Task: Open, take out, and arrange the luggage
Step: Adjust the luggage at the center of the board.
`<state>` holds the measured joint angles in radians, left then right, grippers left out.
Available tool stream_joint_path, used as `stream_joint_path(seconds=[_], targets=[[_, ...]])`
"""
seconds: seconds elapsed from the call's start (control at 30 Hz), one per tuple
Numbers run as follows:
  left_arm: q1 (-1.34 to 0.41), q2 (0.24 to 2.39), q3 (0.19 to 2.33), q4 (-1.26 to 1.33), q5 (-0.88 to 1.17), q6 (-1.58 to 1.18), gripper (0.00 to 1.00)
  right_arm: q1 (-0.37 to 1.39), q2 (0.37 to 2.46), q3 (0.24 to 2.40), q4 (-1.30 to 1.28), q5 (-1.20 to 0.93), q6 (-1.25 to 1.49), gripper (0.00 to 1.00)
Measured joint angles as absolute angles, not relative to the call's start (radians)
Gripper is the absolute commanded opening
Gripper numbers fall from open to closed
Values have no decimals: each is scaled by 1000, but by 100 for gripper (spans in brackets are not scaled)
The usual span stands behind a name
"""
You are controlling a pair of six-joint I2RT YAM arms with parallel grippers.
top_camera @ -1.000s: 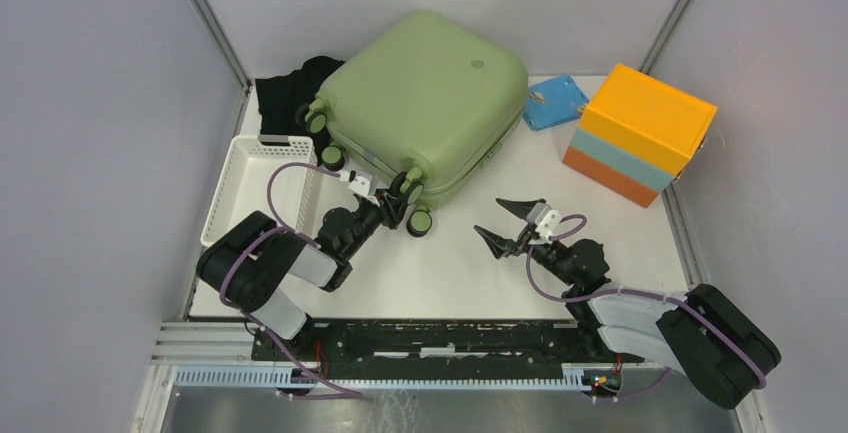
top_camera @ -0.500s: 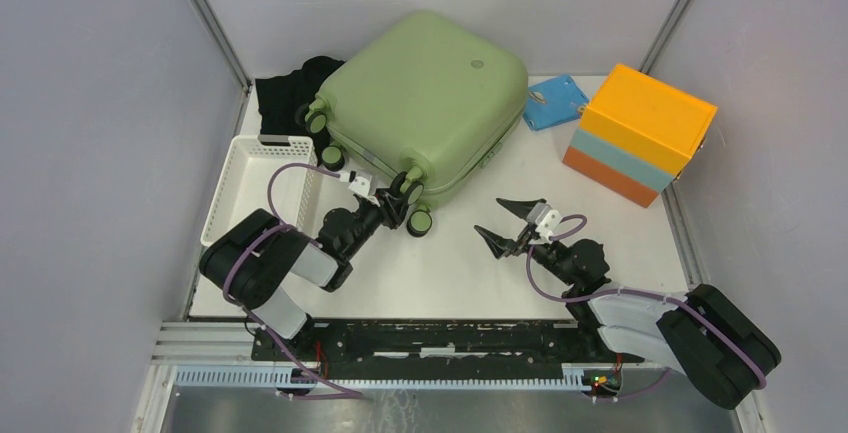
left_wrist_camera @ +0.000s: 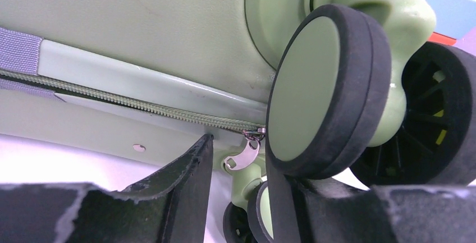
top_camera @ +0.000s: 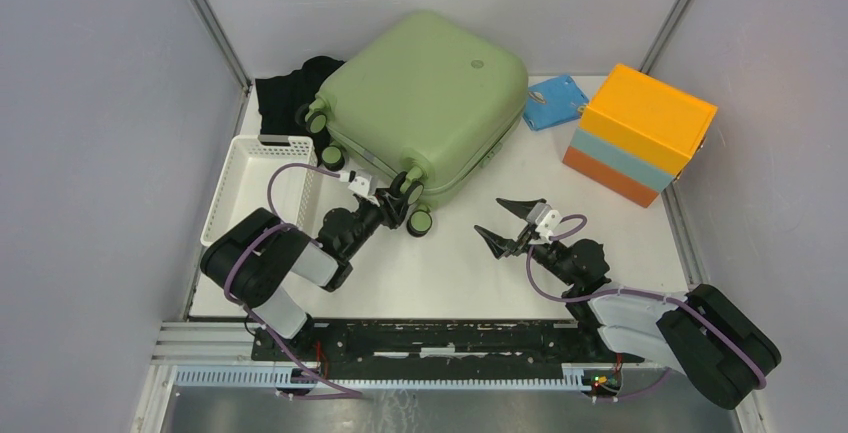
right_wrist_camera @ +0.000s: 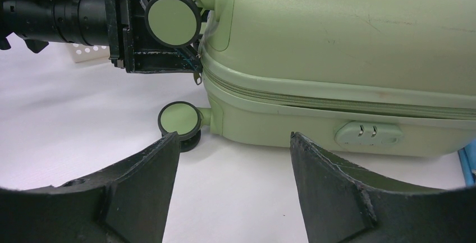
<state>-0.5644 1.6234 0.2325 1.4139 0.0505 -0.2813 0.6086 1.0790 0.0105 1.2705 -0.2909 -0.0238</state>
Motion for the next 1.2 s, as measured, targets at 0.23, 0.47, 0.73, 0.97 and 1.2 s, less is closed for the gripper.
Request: stream_joint_path(seconds=[0.23,0.47,0.73,0.97,1.2], targets=[[-565,1623,229,1415,54,-281,29,609,1079,10,1270,-291,-24,78],[-565,1623,227,1411,54,-281,37,609,1079,10,1270,-291,-24,78],[-565,1623,227,1390,53,-281,38,609,1079,10,1270,-291,-24,78],[-564,1623,227,1334,34,-281,25,609,1079,10,1270,-291,-24,78],[-558,1613,227,1310,37,-281,31,609,1079,10,1270,-291,-24,78]])
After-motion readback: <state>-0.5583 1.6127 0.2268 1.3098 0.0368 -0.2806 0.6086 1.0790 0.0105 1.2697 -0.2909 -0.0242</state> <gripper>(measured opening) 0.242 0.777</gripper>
